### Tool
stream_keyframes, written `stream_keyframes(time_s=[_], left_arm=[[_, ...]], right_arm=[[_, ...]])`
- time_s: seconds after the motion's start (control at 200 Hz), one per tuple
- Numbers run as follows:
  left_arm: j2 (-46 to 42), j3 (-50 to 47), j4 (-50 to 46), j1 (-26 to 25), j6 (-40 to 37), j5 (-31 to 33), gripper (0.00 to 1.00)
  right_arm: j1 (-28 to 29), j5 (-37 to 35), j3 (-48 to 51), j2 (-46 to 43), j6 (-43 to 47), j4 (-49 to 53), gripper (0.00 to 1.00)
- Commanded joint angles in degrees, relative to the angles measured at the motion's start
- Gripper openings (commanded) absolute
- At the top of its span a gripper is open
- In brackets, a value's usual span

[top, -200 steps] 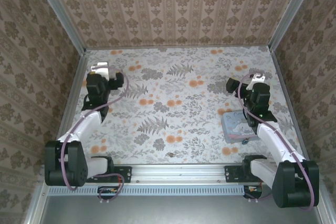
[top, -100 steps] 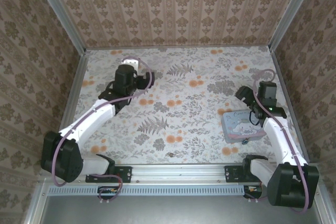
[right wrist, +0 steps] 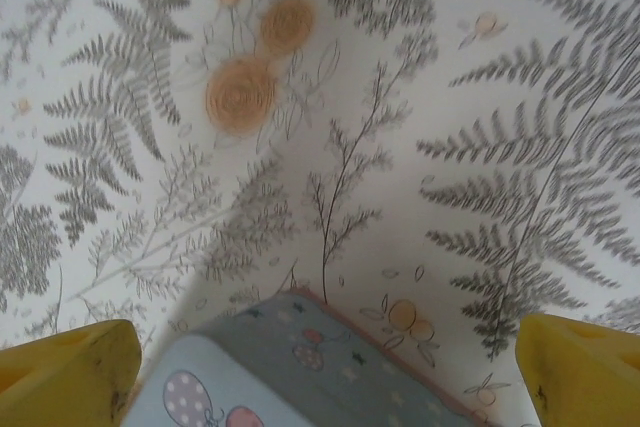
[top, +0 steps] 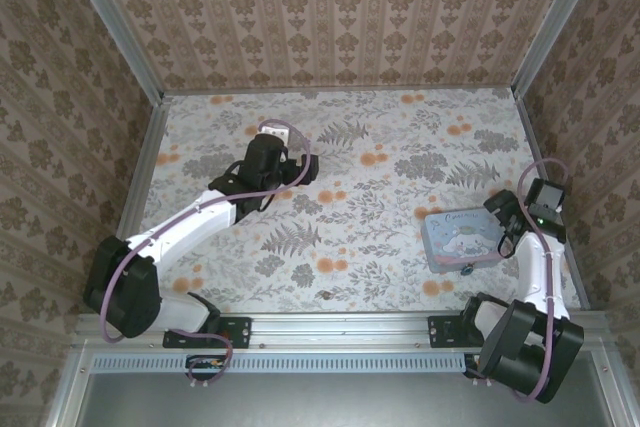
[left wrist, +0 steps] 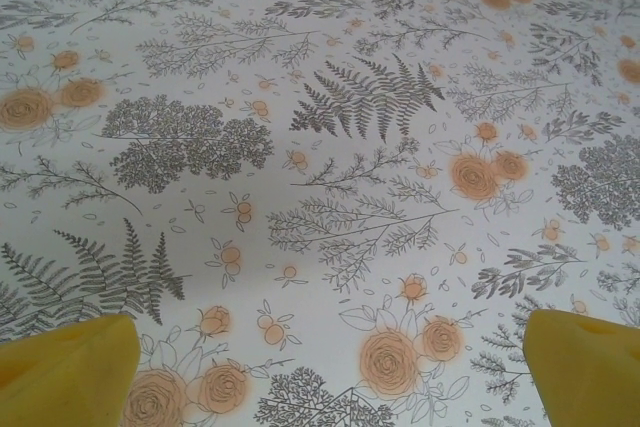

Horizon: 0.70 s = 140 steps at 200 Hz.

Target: Unlock the padlock with the key

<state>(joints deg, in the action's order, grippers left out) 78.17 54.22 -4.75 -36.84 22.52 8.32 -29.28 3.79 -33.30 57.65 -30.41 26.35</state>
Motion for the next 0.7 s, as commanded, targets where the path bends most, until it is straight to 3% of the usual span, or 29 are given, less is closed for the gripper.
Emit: stream_keyframes(time_s=[0.0,0.145,0.31,0.47,0.695], left_arm=[[0.0,1.5,-0.5,-0.5,1.7,-1.3,1.0],[-0.2,1.7,-0.5,-0.7,2.1,-2.0,1.0],[-0.6,1.7,-0.9,-1.0,3.0,-2.6,1.0],[-1.1,1.0,-1.2,-1.1,4.0,-3.0,1.0],[-1.1,-0.5,-1.0,-1.1,5.1,-3.2,1.0]], right_arm=[[-0.2,8.2,2.0,1.1,-1.1,-1.2,0.93],[0.9,15.7,5.7,-1.3,-4.9,-3.5,0.88],[5.9,18.2,8.8,-7.1,-11.1,-4.8,0.86],[15.6,16.0,10.7,-9.5,-18.7,-8.8,0.85],[28.8,11.6,10.1,-4.0,-26.4,-18.0,0.85]])
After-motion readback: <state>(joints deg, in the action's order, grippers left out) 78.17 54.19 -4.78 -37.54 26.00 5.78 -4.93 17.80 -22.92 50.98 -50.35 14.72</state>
